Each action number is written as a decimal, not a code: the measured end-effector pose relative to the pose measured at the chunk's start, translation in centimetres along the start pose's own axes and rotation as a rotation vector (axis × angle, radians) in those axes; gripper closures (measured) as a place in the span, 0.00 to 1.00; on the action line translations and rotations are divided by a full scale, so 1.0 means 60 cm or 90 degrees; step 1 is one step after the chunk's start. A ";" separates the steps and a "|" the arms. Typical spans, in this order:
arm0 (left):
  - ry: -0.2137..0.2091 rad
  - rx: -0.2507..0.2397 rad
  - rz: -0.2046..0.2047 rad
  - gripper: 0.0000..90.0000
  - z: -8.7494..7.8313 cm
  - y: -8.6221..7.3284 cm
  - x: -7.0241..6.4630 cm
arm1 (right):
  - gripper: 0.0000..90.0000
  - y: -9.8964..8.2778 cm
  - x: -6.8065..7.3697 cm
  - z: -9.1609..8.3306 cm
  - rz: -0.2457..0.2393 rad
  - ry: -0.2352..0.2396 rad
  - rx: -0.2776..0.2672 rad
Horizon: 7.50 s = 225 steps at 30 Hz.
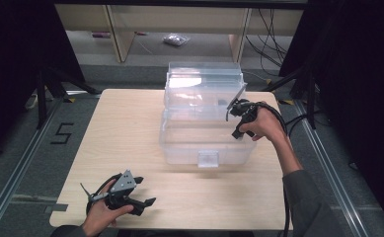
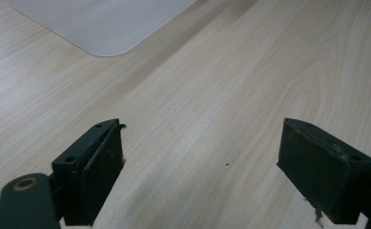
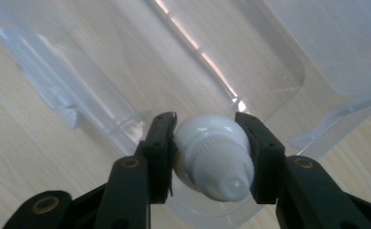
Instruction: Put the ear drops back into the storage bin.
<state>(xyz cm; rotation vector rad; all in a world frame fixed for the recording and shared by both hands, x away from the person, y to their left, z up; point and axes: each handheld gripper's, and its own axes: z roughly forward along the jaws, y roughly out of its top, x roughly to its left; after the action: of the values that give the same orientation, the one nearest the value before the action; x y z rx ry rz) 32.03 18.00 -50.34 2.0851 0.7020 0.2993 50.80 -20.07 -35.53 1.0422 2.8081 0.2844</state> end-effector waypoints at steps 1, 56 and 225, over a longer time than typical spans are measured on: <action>0.004 0.006 0.011 0.17 -0.001 0.000 0.002 | 0.67 0.002 -0.002 0.004 0.004 0.002 0.004; 0.002 0.009 0.013 0.16 -0.002 0.000 0.002 | 0.67 0.018 -0.027 0.141 0.067 0.020 0.070; 0.004 0.008 0.005 0.16 -0.003 0.001 0.003 | 0.25 -0.234 0.211 0.107 -0.029 0.057 -0.299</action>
<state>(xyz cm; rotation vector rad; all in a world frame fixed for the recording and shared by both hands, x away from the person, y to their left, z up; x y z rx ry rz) 32.09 18.21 -50.19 2.1001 0.7007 0.3073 33.61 -21.39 -45.63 0.8692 2.6315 0.9488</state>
